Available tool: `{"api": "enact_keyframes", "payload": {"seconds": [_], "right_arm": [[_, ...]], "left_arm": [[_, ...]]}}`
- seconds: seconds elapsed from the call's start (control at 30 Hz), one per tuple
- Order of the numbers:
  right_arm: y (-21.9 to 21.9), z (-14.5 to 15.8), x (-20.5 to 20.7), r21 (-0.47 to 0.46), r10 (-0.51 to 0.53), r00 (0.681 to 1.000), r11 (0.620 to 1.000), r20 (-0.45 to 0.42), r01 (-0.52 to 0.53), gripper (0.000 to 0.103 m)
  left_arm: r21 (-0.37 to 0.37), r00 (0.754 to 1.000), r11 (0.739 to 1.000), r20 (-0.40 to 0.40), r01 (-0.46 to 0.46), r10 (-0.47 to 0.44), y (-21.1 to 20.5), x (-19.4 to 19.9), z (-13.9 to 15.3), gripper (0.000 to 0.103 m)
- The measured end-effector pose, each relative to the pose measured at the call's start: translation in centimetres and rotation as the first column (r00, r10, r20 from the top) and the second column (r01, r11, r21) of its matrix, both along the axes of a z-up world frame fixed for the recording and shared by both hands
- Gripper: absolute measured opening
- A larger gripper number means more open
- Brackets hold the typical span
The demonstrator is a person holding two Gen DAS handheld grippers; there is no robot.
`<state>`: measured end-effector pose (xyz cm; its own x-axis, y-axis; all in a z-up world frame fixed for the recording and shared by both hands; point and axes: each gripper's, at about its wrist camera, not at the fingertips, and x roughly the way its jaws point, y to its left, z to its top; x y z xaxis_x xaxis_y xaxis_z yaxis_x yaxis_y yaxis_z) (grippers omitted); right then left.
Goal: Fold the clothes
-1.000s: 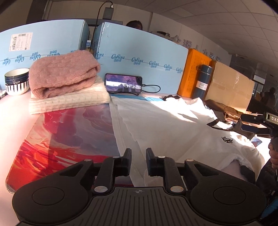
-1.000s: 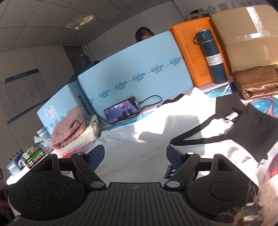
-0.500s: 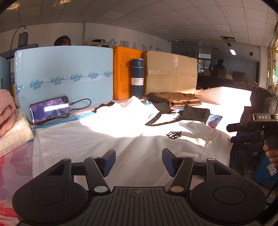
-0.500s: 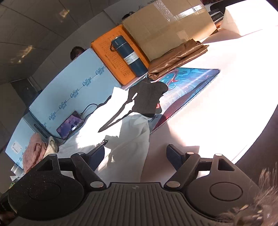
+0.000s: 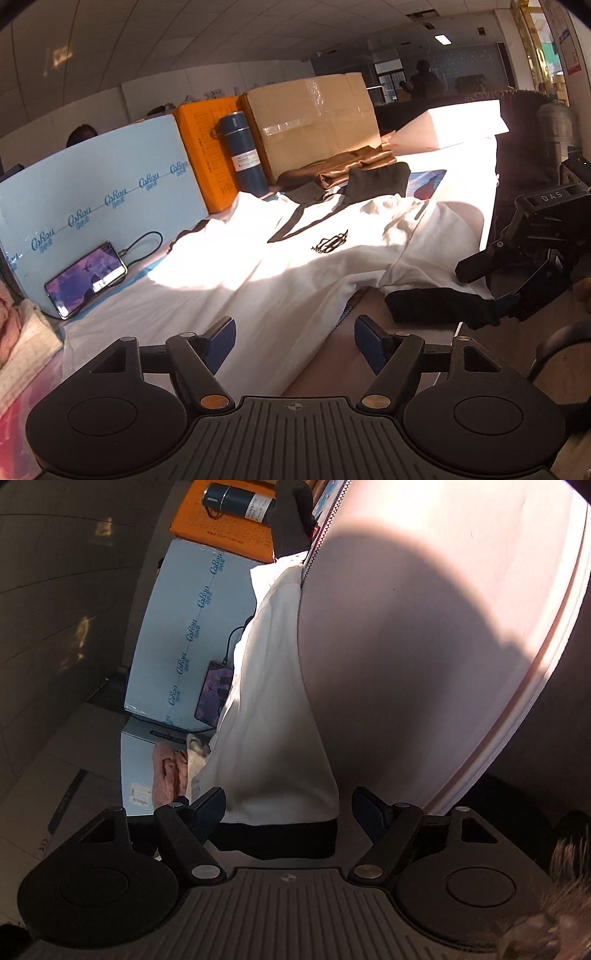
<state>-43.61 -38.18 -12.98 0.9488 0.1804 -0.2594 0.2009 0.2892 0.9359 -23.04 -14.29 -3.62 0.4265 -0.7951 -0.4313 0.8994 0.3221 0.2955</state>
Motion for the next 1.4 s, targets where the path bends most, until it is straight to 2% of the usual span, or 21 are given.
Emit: {"api": "enact_keyframes", "payload": {"seconds": [0.03, 0.13, 0.2, 0.3, 0.37, 0.43, 0.57, 0.73, 0.77, 0.8, 0.97, 1.07, 1.2, 1.4], "right_arm": [[0.2, 0.1, 0.0, 0.000, 0.016, 1.000, 1.000, 0.011, -0.016, 0.044], [0.5, 0.9, -0.5, -0.044, 0.063, 0.997, 0.997, 0.043, -0.061, 0.024], [0.6, 1.7, -1.2, -0.106, 0.092, 0.994, 0.991, 0.061, -0.085, 0.013], [0.4, 3.0, -2.9, -0.155, 0.127, 0.972, 0.983, 0.196, -0.097, 0.007], [-0.1, 4.1, -3.7, -0.159, 0.113, 0.943, 0.985, 0.312, -0.065, 0.006], [-0.9, 5.1, -4.3, -0.156, 0.088, 0.917, 0.987, 0.389, -0.028, 0.006], [-1.9, 6.2, -4.8, -0.166, 0.078, 0.898, 0.986, 0.432, -0.006, 0.005], [-2.5, 6.6, -4.9, -0.111, 0.068, 0.861, 0.994, 0.504, -0.013, 0.004], [-2.6, 6.9, -4.8, -0.118, 0.073, 0.856, 0.993, 0.512, -0.014, 0.004], [-2.6, 7.2, -4.7, -0.127, 0.079, 0.853, 0.992, 0.515, -0.015, 0.004], [-3.0, 8.4, -3.5, -0.148, 0.087, 0.841, 0.989, 0.535, -0.009, 0.004], [-3.7, 8.6, -2.4, -0.132, 0.069, 0.835, 0.991, 0.546, 0.004, 0.004], [-5.5, 9.4, 0.3, -0.093, 0.017, 0.821, 0.995, 0.571, 0.044, 0.004], [-9.6, 11.4, 7.1, -0.101, -0.043, 0.838, 0.988, 0.544, 0.116, 0.003]], "left_arm": [[-0.001, 1.000, 1.000, 0.007, 0.002, -0.002, -0.2, -0.1, 0.0, 0.072], [-0.006, 1.000, 1.000, 0.027, 0.009, -0.009, -0.8, -0.5, -0.1, 0.072], [-0.008, 0.999, 1.000, 0.033, 0.009, -0.009, -1.2, -0.7, -0.2, 0.072], [-0.009, 0.999, 1.000, 0.040, 0.006, -0.005, -1.8, -0.8, -0.4, 0.072], [-0.016, 1.000, 1.000, 0.027, 0.009, -0.008, -2.1, -0.8, -0.4, 0.072], [-0.017, 1.000, 1.000, 0.018, 0.013, -0.013, -2.3, -0.7, -0.4, 0.072], [-0.003, 1.000, 1.000, 0.023, -0.009, 0.009, -1.4, -0.3, -0.4, 0.072], [0.008, 0.988, 0.989, 0.049, -0.146, 0.146, 1.6, 0.6, -0.5, 0.068], [0.006, 0.984, 0.985, 0.051, -0.172, 0.171, 2.4, 0.8, -0.4, 0.064], [0.011, 0.978, 0.979, 0.050, -0.202, 0.201, 3.1, 1.1, -0.2, 0.050], [0.026, 0.952, 0.952, -0.001, -0.305, 0.305, 6.5, 2.7, 0.2, 0.014], [0.016, 0.944, 0.945, -0.028, -0.327, 0.328, 7.8, 3.4, 0.5, 0.014], [-0.036, 0.942, 0.943, -0.067, -0.331, 0.328, 8.1, 5.0, 1.6, 0.014], [-0.062, 0.934, 0.939, -0.147, -0.338, 0.326, 7.4, 9.2, 2.7, 0.014]]}}
